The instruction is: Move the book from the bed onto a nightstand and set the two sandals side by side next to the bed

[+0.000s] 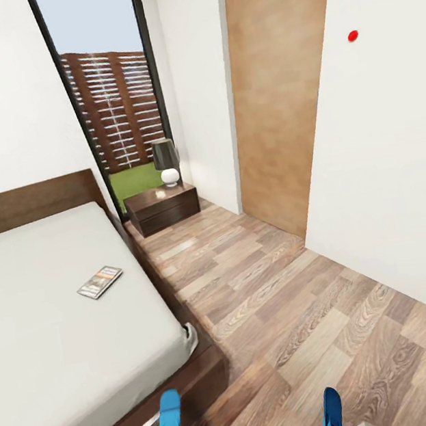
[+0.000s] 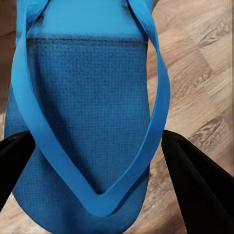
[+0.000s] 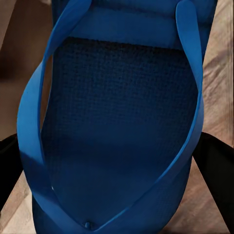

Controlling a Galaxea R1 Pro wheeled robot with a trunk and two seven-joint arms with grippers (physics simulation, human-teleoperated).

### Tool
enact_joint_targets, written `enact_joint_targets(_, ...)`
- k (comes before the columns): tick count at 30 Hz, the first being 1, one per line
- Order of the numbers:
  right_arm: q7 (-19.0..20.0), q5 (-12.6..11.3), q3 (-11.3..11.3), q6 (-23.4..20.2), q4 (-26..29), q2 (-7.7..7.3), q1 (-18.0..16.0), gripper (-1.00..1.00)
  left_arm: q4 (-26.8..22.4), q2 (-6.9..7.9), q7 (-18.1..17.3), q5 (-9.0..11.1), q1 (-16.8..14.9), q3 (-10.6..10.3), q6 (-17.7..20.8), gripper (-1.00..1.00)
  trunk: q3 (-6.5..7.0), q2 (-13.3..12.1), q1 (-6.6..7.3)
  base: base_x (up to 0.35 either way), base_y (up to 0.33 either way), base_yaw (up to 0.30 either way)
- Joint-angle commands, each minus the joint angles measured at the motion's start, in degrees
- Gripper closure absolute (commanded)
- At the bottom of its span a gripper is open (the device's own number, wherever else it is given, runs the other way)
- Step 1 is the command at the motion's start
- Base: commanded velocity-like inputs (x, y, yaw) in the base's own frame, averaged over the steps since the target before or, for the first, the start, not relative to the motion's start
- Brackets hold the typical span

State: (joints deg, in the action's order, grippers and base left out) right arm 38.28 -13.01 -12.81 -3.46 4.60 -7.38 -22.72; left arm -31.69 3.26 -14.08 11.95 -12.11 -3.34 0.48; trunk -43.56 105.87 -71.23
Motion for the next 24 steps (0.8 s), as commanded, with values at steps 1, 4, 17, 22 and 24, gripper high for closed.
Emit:
enact_joint_targets(1, 0.2, -0.5, 0.0, -0.4, 0.0, -0.01, 0.0, 1.0, 0.0, 0.08, 0.0, 0.6, 0.0, -0.3, 0.1, 1.0, -0.01, 0.0, 0.01, 0.0, 0.0, -0.286)
enact_joint_targets(4, 0.2, -0.5, 0.0, -0.4, 0.0, -0.01, 0.0, 1.0, 0.0, 0.08, 0.0, 0.6, 0.0, -0.3, 0.1, 1.0, 0.1, 0.0, 0.01, 0.0, 0.0, -0.286)
enact_joint_targets(17, 0.2, -0.5, 0.0, -0.4, 0.0, -0.01, 0.0, 1.0, 0.0, 0.08, 0.0, 0.6, 0.0, -0.3, 0.1, 1.0, 0.58, 0.0, 0.01, 0.0, 0.0, -0.286)
enact_joint_targets(22, 0.2, -0.5, 0.0, -0.4, 0.0, -0.01, 0.0, 1.0, 0.0, 0.08, 0.0, 0.6, 0.0, -0.4, 0.1, 1.0, 0.77, 0.0, 0.01, 0.0, 0.0, -0.286)
enact_joint_targets(24, 0.2, -0.5, 0.0, -0.4, 0.0, -0.01, 0.0, 1.0, 0.0, 0.08, 0.0, 0.6, 0.0, -0.4, 0.1, 1.0, 0.84, 0.0, 0.01, 0.0, 0.0, -0.286)
